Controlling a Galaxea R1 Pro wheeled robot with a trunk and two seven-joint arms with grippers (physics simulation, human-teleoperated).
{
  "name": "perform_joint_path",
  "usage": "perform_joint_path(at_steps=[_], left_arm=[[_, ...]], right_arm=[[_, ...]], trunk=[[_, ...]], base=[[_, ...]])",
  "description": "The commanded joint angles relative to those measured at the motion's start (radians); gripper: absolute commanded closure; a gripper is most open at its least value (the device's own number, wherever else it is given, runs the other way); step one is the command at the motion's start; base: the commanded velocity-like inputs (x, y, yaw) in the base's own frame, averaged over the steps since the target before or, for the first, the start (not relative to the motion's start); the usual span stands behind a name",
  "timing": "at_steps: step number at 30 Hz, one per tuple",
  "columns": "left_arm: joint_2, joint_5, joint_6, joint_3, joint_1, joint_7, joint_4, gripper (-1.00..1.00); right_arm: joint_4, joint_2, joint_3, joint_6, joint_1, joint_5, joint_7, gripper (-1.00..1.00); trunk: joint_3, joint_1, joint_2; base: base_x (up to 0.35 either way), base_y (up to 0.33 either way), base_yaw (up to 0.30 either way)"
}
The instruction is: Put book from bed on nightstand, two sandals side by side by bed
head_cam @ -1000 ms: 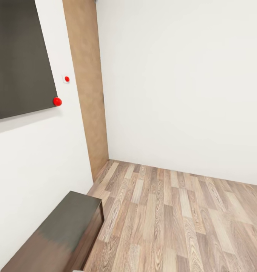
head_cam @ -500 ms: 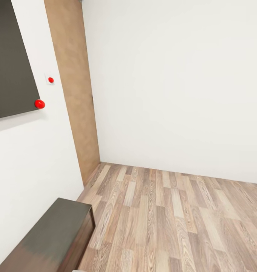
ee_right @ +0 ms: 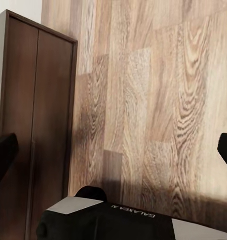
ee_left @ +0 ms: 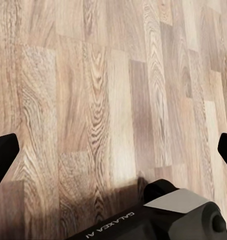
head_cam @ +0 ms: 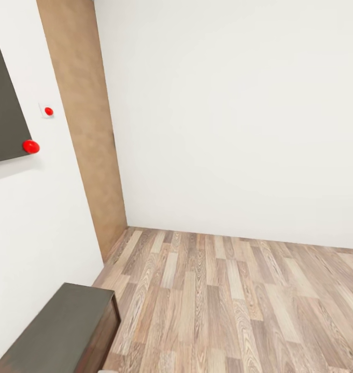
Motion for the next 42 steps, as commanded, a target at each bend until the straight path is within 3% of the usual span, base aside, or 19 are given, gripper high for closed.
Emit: perform_joint_path(at_steps=[1,34,42], left_arm=[[0.0,-0.011,-0.008,0.006,-0.001,-0.001,0.001,-1.0],[0.0,-0.011,-0.008,0.006,-0.001,-0.001,0.0,-1.0],[0.0,-0.011,-0.008,0.007,-0.001,-0.001,-0.001,-1.0]], right_arm=[[0.001,0.0,-0.006,-0.001,-0.001,0.005,0.003,-1.0],[0.001,0.0,-0.006,-0.002,-0.001,0.005,0.003,-1.0],[0.001,0.0,-0.006,-0.001,-0.001,0.005,0.003,-1.0]], trunk=[[0.0,0.0,-0.001],[0.018,0.0,-0.001],[0.019,0.0,-0.001]], base=[[0.003,0.0,-0.139],[0.002,0.0,-0.134],[0.278,0.0,-0.02]])
